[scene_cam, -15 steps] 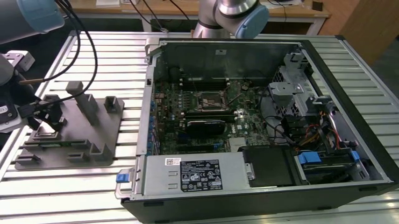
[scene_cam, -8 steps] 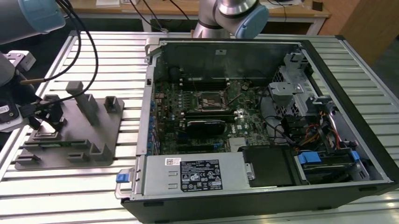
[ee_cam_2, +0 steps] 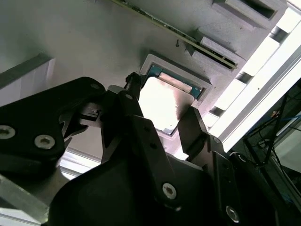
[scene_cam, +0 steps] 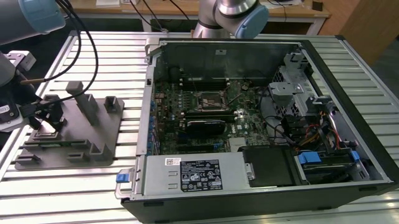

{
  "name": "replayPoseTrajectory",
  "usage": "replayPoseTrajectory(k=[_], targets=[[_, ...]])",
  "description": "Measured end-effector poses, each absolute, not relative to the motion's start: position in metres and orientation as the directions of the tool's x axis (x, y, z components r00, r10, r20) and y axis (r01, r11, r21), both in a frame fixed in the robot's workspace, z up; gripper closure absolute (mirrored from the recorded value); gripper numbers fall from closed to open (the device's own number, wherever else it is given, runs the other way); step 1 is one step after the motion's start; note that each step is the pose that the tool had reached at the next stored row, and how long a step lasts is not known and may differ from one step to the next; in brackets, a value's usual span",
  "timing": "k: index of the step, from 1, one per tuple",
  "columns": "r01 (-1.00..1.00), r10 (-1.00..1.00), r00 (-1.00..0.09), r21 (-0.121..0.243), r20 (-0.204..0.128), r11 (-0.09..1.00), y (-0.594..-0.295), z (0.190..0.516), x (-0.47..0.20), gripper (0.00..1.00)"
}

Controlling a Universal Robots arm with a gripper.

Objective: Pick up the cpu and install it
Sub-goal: 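Pick up the cpu and move it towards the insertion slot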

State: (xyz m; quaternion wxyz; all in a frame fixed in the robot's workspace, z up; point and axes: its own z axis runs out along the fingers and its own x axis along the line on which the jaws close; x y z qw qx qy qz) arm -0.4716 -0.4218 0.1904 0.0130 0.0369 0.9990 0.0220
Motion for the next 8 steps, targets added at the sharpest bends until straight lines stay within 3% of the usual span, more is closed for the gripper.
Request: replayPoseTrajectory(k=[8], targets=[[0.070, 0.071, -0.997, 0.045, -0.024, 0.997, -0.4210, 0.1874, -0.4716, 0.41]])
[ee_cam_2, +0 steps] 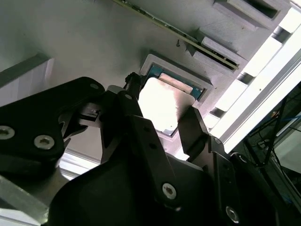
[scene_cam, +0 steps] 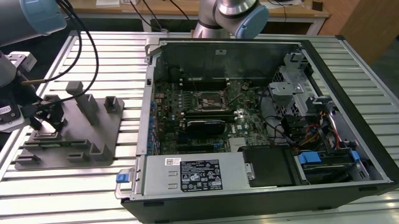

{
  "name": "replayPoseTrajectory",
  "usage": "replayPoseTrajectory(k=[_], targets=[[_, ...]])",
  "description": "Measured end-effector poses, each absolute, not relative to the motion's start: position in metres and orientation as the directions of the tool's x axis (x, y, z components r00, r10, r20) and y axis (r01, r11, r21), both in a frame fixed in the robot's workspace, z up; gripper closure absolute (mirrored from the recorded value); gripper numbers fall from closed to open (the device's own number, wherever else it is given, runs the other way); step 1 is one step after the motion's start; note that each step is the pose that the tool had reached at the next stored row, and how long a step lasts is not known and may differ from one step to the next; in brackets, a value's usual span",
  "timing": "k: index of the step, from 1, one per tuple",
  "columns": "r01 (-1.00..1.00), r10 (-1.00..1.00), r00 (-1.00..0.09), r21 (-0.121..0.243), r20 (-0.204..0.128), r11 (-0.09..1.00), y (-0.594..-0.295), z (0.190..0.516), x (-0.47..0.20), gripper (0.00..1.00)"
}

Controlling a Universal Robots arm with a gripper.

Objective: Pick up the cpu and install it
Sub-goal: 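Pick up the cpu and move it towards the insertion slot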

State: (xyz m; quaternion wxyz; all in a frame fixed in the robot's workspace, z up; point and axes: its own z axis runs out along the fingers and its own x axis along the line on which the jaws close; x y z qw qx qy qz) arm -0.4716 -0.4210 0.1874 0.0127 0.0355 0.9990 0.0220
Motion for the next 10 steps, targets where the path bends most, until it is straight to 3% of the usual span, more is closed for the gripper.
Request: replayPoseTrajectory(k=[10], targets=[[0.070, 0.072, -0.997, 0.045, -0.025, 0.996, -0.4206, 0.1901, -0.4717, 0.41]])
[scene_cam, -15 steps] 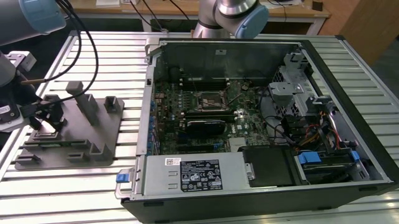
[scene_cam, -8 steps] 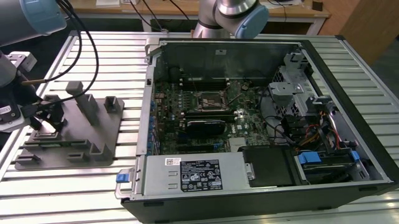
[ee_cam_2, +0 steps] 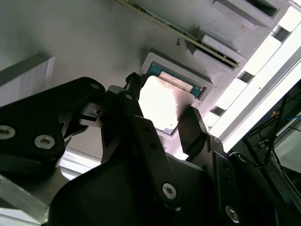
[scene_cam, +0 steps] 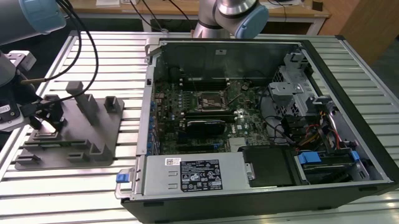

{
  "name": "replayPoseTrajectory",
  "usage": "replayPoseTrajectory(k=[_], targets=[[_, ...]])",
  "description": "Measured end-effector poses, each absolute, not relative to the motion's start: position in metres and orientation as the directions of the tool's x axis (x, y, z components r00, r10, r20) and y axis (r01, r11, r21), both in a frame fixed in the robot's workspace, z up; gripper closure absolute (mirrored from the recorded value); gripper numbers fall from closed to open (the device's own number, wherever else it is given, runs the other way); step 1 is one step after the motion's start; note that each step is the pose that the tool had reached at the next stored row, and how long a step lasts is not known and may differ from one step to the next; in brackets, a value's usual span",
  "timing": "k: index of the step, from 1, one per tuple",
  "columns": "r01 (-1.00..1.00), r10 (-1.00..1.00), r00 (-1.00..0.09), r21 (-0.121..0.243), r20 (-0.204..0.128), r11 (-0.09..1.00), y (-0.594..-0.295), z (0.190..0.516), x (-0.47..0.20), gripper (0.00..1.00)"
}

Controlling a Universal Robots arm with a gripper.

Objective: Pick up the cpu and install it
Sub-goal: 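Pick up the cpu and move it towards the insertion slot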

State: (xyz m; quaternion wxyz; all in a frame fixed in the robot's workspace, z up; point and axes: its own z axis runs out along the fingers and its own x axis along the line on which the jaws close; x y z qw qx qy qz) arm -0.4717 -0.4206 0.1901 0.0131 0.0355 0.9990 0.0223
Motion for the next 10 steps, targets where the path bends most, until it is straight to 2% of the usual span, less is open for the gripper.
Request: replayPoseTrajectory(k=[10], targets=[[0.070, 0.071, -0.997, 0.046, -0.024, 0.996, -0.4207, 0.1907, -0.4742, 0.41]])
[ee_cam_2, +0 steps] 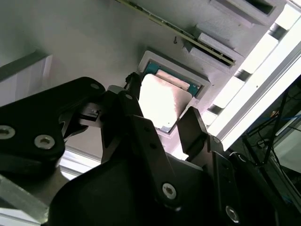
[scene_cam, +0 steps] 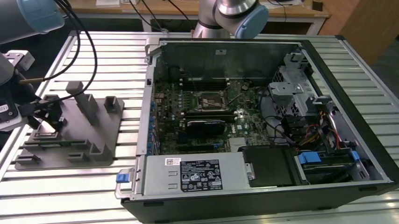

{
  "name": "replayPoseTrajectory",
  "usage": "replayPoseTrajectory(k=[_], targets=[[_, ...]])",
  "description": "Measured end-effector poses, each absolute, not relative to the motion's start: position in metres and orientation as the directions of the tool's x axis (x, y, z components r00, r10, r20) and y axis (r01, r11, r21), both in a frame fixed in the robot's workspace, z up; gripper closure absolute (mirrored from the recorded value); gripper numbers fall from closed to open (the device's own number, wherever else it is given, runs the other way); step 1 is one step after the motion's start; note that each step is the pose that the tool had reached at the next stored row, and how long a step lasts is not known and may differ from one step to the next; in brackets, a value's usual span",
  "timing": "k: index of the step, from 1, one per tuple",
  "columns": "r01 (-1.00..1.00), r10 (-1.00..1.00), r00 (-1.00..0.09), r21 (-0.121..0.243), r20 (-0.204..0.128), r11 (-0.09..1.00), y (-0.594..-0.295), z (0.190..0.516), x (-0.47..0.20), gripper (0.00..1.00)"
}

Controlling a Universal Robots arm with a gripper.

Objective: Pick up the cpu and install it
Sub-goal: 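Pick up the cpu and move it towards the insertion slot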

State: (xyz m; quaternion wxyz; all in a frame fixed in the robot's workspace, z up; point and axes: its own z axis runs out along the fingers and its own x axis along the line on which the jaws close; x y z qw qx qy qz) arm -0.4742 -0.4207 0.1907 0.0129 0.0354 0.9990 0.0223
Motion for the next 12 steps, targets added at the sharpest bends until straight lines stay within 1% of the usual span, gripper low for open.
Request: replayPoseTrajectory(k=[12], targets=[[0.068, 0.069, -0.997, 0.046, -0.024, 0.997, -0.4205, 0.1861, -0.4742, 0.41]])
